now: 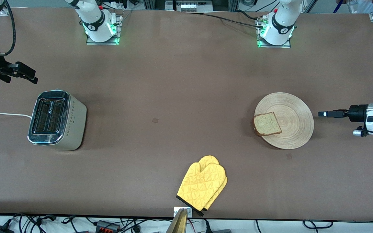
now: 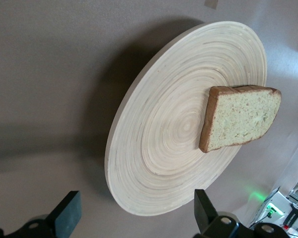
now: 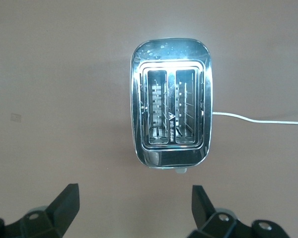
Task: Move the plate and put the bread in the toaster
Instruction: 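Reach the left gripper to the rim of the wooden plate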
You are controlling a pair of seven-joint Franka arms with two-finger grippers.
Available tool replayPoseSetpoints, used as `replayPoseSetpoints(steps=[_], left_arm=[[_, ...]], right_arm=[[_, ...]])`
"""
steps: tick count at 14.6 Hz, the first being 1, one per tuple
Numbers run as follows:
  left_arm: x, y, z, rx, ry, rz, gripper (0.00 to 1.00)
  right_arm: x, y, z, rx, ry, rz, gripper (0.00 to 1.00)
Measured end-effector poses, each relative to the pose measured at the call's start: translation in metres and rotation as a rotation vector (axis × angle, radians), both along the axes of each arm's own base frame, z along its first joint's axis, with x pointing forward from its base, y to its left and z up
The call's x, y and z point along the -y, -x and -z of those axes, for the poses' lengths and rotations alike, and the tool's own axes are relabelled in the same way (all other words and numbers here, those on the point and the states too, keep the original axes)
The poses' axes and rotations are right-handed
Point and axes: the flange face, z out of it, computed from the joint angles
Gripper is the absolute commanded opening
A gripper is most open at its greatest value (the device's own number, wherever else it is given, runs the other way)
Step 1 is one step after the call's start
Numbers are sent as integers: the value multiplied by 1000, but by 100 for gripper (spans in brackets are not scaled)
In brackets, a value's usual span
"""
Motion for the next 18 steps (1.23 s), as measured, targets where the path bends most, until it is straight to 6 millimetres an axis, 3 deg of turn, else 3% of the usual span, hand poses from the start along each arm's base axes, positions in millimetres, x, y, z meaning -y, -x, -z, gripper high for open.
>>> replayPoseSetpoints(steps=[5, 14, 18], left_arm=[[8, -1, 33, 15, 51, 0, 100], [23, 2, 64, 31, 80, 48, 98], [38, 1, 68, 62, 107, 101, 57]], right_arm=[[0, 0, 0, 0, 0, 0, 100], [0, 0, 0, 0, 0, 0, 100], [0, 0, 0, 0, 0, -1, 100]])
